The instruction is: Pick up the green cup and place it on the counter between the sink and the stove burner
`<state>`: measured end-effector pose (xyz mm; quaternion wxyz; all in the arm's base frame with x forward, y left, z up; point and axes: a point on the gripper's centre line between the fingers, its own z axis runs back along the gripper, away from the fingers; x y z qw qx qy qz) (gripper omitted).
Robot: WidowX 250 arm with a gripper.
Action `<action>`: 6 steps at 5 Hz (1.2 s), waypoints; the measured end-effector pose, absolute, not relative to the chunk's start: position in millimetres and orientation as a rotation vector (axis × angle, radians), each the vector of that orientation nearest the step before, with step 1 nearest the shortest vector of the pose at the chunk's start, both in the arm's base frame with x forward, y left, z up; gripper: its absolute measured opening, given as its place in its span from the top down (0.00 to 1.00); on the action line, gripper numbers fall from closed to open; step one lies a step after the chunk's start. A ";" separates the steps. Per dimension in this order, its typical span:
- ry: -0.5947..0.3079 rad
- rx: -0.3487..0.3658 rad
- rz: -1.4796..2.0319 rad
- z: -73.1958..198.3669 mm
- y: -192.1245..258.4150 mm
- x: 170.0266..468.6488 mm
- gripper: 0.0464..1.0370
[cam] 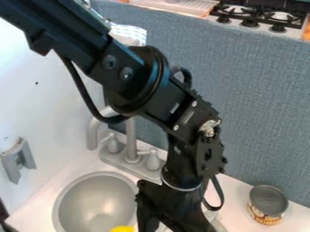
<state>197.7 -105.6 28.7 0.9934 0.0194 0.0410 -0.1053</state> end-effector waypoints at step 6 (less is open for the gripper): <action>0.110 0.052 -0.434 -12.0 -194.2 188.2 0.04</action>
